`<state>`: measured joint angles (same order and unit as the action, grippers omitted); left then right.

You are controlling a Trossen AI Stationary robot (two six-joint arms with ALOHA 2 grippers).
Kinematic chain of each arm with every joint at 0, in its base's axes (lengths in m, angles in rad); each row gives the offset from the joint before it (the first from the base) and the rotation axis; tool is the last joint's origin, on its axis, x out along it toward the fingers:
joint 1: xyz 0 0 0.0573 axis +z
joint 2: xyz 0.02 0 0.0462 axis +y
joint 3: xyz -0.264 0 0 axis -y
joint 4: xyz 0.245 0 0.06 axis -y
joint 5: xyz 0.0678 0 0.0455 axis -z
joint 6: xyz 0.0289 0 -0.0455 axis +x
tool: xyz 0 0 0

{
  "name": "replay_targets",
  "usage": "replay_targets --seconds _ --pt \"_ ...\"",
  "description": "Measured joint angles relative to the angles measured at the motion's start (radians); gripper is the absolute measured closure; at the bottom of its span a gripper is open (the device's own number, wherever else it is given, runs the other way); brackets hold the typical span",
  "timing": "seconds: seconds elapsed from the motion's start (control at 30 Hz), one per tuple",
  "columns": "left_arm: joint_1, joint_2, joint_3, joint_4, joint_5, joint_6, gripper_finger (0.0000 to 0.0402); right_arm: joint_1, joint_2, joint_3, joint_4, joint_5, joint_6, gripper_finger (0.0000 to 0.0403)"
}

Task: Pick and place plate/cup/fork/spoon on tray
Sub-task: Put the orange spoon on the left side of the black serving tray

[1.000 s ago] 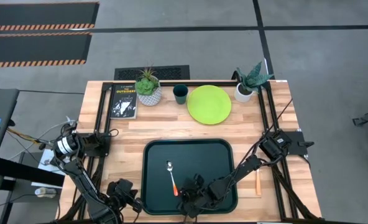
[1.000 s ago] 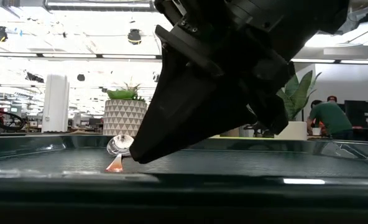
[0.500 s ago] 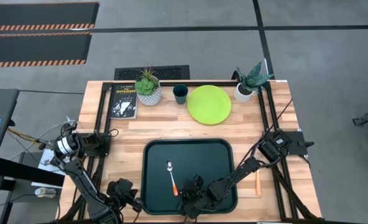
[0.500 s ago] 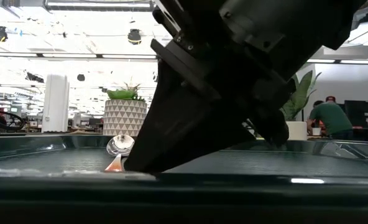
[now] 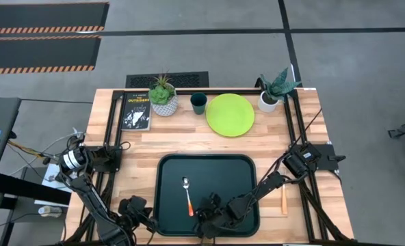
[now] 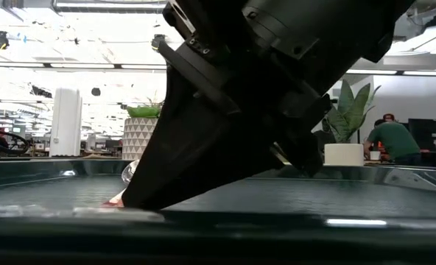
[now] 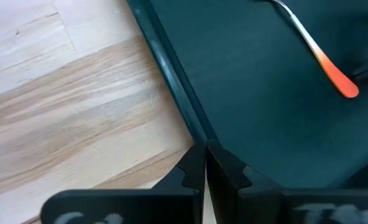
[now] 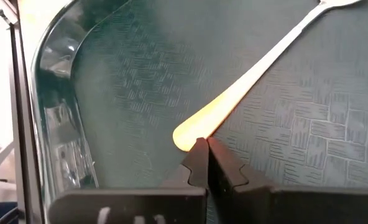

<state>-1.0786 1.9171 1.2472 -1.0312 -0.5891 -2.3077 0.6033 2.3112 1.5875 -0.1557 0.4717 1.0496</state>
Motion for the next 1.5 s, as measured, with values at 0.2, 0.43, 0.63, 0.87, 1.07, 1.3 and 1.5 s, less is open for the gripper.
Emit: replay_targets --seconds 0.2,0.43,0.63,0.87,1.07,1.3,1.5 --pt "0.000 0.000 -0.003 0.004 0.010 0.023 0.0401 -0.002 0.001 0.007 0.006 -0.006 -0.013 0.0384" --pt "-0.031 0.000 -0.008 -0.018 0.082 -0.009 0.0401 -0.002 0.001 0.014 -0.017 -0.018 -0.022 0.0386" --pt "-0.037 0.024 -0.008 0.034 0.081 -0.013 0.0401 -0.002 0.000 0.015 -0.034 -0.017 -0.023 0.0383" --pt "-0.040 0.116 -0.005 0.128 0.054 -0.011 0.0402 -0.003 0.000 0.015 -0.010 -0.028 -0.030 0.0384" --pt "-0.033 0.121 0.030 0.085 0.059 -0.011 0.0402 -0.016 0.000 0.014 0.018 -0.049 -0.038 0.0383" --pt "-0.026 0.123 0.057 0.131 0.010 -0.004 0.0401 -0.028 0.001 0.014 0.037 -0.058 -0.057 0.0384" --pt "-0.026 0.123 0.057 0.126 0.007 -0.002 0.0401 -0.028 0.001 0.014 0.038 -0.058 -0.064 0.0381"
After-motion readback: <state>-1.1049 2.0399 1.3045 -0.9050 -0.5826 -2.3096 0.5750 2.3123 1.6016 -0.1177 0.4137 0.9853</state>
